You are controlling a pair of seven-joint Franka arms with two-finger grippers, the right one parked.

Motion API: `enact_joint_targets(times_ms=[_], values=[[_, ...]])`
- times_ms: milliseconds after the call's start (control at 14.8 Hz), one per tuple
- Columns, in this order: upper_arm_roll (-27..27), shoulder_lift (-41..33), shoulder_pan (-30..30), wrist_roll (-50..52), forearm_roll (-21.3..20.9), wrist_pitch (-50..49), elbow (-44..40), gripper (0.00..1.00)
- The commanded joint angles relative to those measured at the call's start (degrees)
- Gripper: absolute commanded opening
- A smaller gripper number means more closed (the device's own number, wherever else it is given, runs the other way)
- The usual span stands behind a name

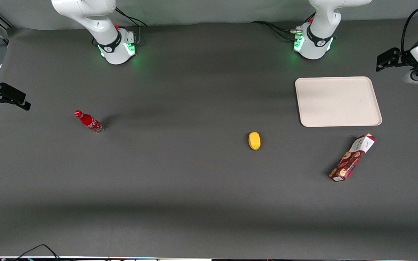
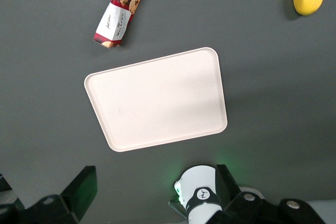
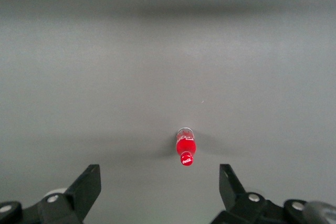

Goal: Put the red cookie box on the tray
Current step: 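Move the left gripper down toward the red plaid cookie box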

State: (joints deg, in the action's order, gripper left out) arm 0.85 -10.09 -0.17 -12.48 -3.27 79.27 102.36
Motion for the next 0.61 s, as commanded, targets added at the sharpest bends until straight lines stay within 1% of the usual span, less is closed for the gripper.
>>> enact_joint_targets(times_ms=[0,270,404,539], values=[[0.6,-0.5,-0.1,-0.3,-0.3,-2.3,-1.5,1.0],[1.2,0.8,0.2,-0.3,-0.1,-1.7,-2.6,1.0],[4.0,5.9,0.2,-0.9,0.4,2.9,-3.9,1.0],[5.0,13.1,0.3,-7.5,0.5,8.5,-5.6,1.0]])
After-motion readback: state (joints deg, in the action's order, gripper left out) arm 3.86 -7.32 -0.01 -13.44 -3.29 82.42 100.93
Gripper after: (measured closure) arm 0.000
